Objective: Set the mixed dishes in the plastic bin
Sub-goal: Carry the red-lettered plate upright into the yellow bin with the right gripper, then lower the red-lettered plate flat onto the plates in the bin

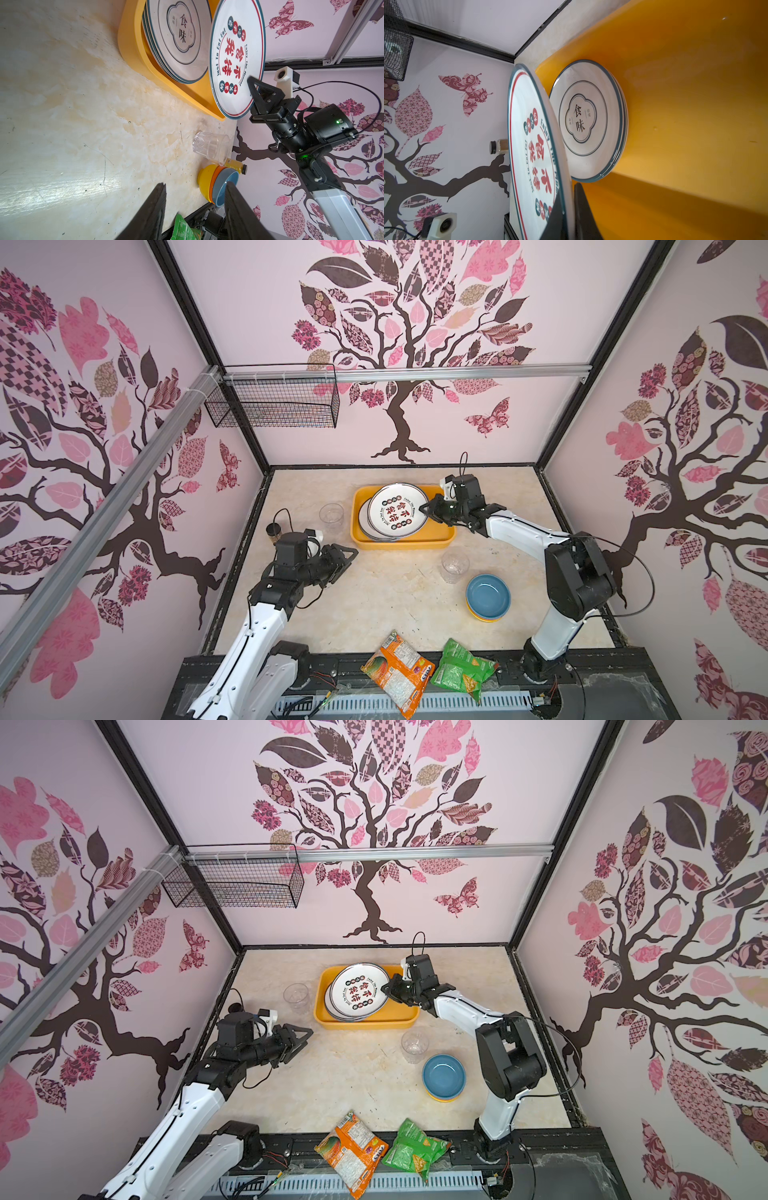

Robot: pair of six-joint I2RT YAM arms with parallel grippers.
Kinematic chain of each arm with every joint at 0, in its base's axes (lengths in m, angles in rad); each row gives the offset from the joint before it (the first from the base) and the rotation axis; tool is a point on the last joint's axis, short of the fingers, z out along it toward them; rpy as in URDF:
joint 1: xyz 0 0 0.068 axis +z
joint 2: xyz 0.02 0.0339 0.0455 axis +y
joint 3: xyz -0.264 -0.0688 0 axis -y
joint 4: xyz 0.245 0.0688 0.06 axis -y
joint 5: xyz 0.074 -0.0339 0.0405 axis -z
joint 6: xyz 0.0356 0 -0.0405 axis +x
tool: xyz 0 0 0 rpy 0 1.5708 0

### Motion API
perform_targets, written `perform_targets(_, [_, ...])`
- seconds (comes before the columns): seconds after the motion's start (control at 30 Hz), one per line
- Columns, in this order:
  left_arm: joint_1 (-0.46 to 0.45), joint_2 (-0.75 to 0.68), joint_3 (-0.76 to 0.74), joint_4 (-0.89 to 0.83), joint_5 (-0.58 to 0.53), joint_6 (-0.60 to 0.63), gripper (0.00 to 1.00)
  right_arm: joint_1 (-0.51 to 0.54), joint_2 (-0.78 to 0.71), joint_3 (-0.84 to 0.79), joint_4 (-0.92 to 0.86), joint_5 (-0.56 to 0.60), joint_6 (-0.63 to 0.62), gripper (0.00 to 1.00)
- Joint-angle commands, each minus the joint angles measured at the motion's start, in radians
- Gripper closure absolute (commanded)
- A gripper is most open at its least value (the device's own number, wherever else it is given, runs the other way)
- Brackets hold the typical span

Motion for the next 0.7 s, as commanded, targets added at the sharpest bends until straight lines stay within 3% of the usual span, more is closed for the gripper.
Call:
perform_targets(0.0, [0.004, -0.014, 0.03, -0.006, -0.015, 0.021, 0.51, 0.001, 0.05, 0.069, 0.023, 0.009, 0.022, 1.0])
perform_targets(0.67, [0.006, -0.038, -0.007, -0.003, -0.033, 0.004, 0.51, 0.001, 0.248, 0.183, -0.006, 0.064, 0.02, 1.0])
